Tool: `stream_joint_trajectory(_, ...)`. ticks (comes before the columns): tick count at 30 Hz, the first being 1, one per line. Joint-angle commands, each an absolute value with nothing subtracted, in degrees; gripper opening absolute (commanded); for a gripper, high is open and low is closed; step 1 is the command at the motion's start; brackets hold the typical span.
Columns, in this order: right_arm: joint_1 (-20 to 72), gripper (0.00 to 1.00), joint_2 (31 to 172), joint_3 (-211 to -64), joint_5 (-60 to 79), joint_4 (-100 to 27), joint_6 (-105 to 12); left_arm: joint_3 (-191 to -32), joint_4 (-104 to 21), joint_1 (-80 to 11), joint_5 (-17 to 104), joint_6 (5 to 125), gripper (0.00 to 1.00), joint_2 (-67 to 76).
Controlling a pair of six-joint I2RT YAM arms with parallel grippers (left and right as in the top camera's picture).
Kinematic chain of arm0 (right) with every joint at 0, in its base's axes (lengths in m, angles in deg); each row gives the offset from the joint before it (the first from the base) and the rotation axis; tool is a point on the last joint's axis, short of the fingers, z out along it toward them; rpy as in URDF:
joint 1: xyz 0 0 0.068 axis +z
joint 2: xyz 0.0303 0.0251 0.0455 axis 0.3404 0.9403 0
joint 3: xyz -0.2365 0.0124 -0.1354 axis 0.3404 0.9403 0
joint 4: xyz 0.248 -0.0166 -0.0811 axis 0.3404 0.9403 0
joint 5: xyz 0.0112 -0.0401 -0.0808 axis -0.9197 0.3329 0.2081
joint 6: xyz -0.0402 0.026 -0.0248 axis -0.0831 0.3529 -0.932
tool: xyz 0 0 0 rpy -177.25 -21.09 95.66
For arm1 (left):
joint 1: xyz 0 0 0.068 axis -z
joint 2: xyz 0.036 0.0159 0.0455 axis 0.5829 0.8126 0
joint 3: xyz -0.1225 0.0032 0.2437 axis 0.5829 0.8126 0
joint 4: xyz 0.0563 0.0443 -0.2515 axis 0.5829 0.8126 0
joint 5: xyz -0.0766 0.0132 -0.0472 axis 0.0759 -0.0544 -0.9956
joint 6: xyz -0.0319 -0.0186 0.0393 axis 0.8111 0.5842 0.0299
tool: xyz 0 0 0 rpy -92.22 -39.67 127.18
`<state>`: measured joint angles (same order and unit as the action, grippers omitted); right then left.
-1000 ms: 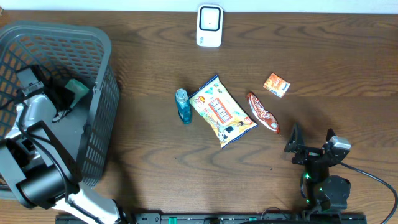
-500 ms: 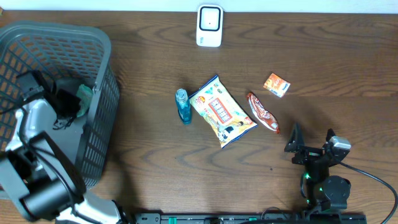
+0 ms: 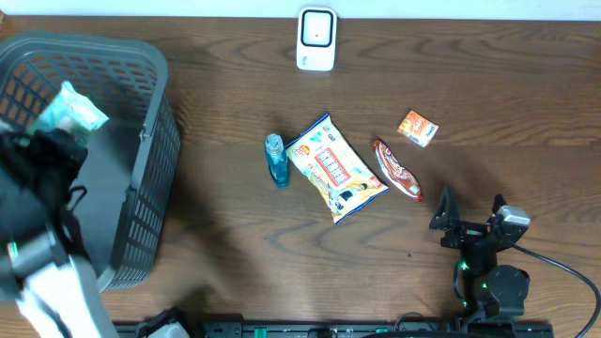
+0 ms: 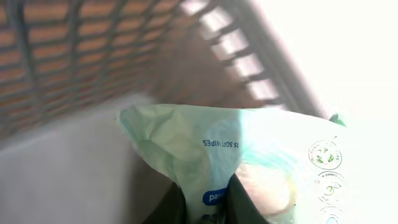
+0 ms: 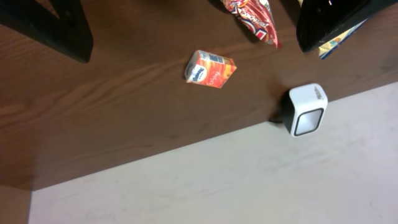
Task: Scan the item barcode
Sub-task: 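Grasp the mint-green wipes pack with the left gripper, then lift the wipes pack out and carry it right of the yellow bag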
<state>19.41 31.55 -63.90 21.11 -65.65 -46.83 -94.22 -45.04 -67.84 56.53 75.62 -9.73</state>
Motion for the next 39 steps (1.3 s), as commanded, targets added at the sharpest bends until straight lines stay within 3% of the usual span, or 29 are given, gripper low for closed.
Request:
stream_joint_trajectory(1,20.30,0.99,31.24,-63.70,21.61,-65.58,-47.55,-95.16,-45.94,-65.70,46.06,78.85,0.07,-19.09)
stream_joint_trajectory(8,20.30,0.99,31.24,-63.70,21.61,-65.58,-47.55,-95.16,-46.11,-52.47,42.83,82.59,0.07,-28.92)
stream_joint_trajectory(16,20.30,0.99,31.24,-63.70,21.61,-65.58,-47.55,-95.14,-46.35,-32.67,46.59,84.36,0.07,-25.43)
stream_joint_trajectory(21,20.30,0.99,31.24,-63.70,21.61,-65.58,-47.55,-95.14,-48.91,-18.29,53.47,84.34,0.07,-16.92)
stream_joint_trajectory(27,20.30,0.99,31.24,-63.70,21.61,-65.58,-47.55,-95.16,-60.25,-0.78,57.60,84.32,0.07,0.32)
stream_joint_trajectory(32,20.30,0.99,31.24,-63.70,21.61,-65.58,-47.55,-95.16,-69.70,6.89,60.34,84.38,0.07,13.94)
stream_joint_trajectory(39,20.30,0.99,31.24,-63.70,21.61,-65.58,-47.55,-95.16,-80.91,11.04,60.45,84.30,0.08,29.81)
